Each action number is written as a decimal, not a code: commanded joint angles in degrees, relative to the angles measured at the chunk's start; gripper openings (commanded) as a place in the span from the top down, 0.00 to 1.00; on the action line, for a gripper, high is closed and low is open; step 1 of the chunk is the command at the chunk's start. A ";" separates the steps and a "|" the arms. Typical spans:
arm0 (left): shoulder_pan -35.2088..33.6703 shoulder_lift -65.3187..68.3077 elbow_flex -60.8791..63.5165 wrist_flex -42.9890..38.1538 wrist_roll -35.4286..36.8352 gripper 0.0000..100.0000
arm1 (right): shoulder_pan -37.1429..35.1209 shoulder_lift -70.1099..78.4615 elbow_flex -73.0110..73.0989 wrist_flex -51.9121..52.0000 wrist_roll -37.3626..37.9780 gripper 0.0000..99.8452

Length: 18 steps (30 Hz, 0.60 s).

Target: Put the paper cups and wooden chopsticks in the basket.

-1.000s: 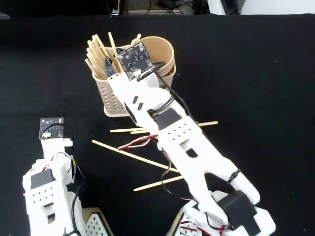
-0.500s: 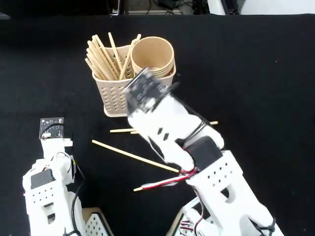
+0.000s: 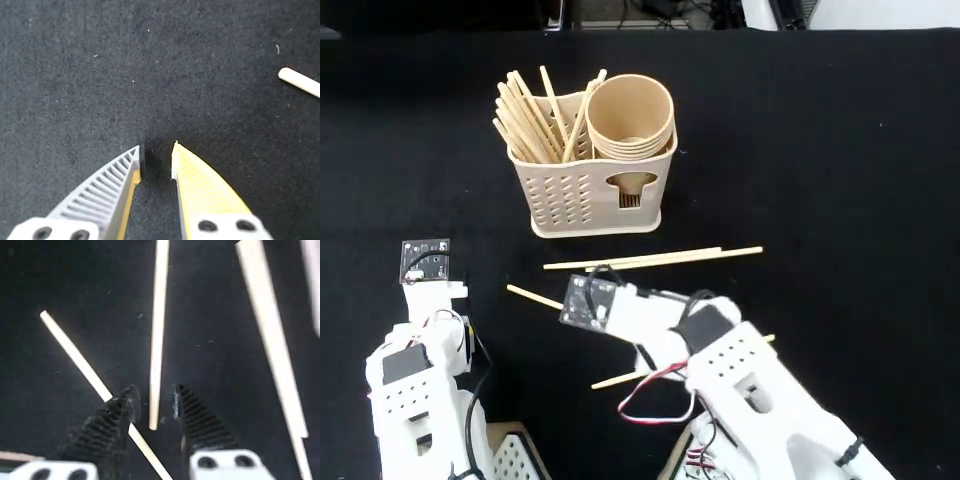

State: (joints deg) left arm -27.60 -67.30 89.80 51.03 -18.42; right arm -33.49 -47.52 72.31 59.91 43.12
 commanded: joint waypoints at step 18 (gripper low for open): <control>-0.57 0.09 0.13 -0.97 -0.26 0.88 | 4.84 14.11 -1.80 -7.12 4.66 0.88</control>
State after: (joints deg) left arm -27.60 -67.30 89.80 51.03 -18.42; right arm -29.36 -38.20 74.86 54.11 47.08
